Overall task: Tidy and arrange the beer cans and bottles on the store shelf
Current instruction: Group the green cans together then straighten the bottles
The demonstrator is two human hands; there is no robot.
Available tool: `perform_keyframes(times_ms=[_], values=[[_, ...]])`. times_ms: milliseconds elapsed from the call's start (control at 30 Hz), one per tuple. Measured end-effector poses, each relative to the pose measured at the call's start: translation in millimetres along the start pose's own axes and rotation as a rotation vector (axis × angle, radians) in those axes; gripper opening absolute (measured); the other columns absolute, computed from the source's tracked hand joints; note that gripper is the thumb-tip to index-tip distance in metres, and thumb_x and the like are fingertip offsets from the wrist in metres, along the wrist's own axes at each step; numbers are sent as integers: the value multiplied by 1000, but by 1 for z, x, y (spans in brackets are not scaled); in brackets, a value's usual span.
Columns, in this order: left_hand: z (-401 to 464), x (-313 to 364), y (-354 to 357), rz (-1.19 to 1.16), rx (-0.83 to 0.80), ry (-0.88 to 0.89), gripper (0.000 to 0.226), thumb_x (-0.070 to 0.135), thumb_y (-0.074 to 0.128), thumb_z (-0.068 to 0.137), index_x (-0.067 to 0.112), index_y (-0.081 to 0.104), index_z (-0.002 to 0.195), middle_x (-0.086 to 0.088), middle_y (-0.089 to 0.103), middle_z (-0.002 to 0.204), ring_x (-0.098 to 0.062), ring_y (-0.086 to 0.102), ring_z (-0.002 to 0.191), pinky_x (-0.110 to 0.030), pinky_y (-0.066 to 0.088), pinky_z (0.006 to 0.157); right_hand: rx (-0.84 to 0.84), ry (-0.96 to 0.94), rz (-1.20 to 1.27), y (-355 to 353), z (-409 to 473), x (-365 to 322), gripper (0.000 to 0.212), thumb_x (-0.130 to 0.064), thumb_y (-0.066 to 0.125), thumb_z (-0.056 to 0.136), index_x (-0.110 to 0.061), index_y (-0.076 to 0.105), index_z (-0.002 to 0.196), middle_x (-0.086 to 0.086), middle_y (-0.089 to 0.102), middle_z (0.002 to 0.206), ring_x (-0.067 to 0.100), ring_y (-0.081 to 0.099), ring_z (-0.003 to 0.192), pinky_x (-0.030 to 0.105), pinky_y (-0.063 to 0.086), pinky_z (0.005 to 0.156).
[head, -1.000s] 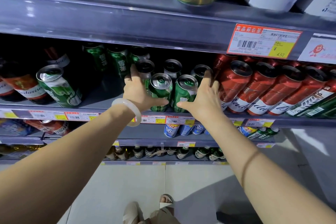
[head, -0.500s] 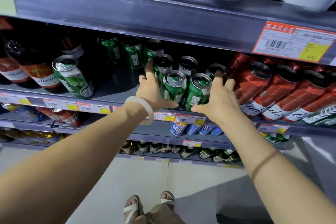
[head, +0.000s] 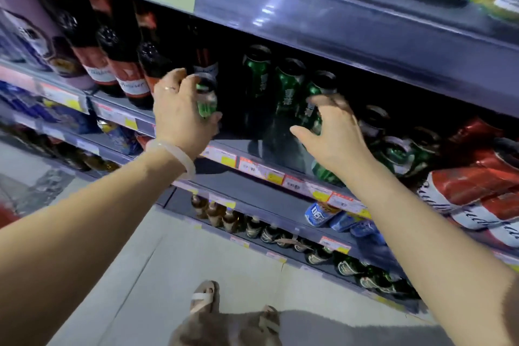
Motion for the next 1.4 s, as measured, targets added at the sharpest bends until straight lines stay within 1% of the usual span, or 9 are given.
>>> perform_keyframes(times_ms=[200, 433, 600, 767, 900, 967, 1100, 1267, 1400], values=[[28, -17, 3, 88, -341, 29, 73, 34, 75, 71, 5, 38, 127, -23, 36, 129, -44, 47, 110, -48, 43, 91, 79, 160, -146, 8, 50, -3, 57, -34, 65, 82, -11, 47, 132, 15, 48, 137, 32, 40, 128, 36, 32, 106], [39, -15, 14, -2, -336, 19, 60, 34, 68, 78, 11, 42, 126, -20, 40, 125, -44, 53, 100, -42, 43, 85, -25, 376, -177, 11, 92, 12, 76, -53, 64, 79, -6, 44, 134, 16, 47, 139, 33, 45, 127, 38, 38, 104], [46, -12, 23, -66, -384, 19, 78, 41, 72, 71, 16, 36, 135, -21, 47, 123, -40, 49, 111, -41, 43, 91, -41, 391, -121, 8, 98, 8, 66, -40, 72, 76, -6, 49, 128, 15, 52, 133, 31, 49, 122, 33, 39, 99], [52, -12, 24, -129, -415, 44, 64, 37, 74, 69, 10, 49, 121, -21, 56, 114, -36, 46, 112, -36, 43, 86, -96, 288, -114, 14, 91, -3, 77, -43, 77, 68, -12, 48, 132, 10, 51, 135, 27, 50, 121, 27, 41, 91], [52, -7, 22, -199, -462, 107, 45, 31, 74, 71, 10, 61, 108, -13, 66, 100, -33, 59, 99, -31, 44, 75, -197, 175, -70, 15, 81, -11, 77, -40, 81, 65, -16, 50, 131, 5, 52, 134, 24, 52, 118, 22, 37, 80], [50, -2, 23, -213, -498, 149, 47, 34, 75, 69, 11, 62, 107, -7, 65, 93, -30, 61, 96, -28, 42, 71, -224, 158, -59, 12, 75, -10, 77, -39, 81, 66, -19, 48, 133, 4, 49, 138, 25, 50, 121, 22, 37, 82], [37, 22, 29, -268, -535, 246, 47, 30, 76, 68, 17, 62, 111, -6, 66, 107, -27, 60, 100, -30, 45, 78, -213, 139, -134, 5, 67, -10, 82, -37, 78, 72, -17, 37, 140, 8, 43, 142, 28, 46, 124, 27, 40, 91], [33, 35, 42, -289, -534, 236, 48, 30, 76, 68, 14, 58, 109, -6, 66, 102, -26, 60, 94, -26, 40, 69, -219, 147, -165, 12, 67, -14, 81, -37, 77, 72, -19, 37, 140, 9, 42, 142, 28, 45, 124, 31, 40, 95], [30, 39, 47, -332, -555, 241, 60, 35, 79, 62, 19, 55, 114, -3, 64, 106, -23, 59, 98, -24, 42, 71, -198, 214, -158, -12, 58, -7, 82, -22, 76, 74, -23, 32, 143, 8, 41, 145, 28, 47, 125, 30, 42, 97]])
Point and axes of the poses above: each hand's wrist, its own z-axis towards the middle knuckle, its own y-axis out of the palm, x = y × z, the point moved 2 cm from there along z, towards the middle knuckle
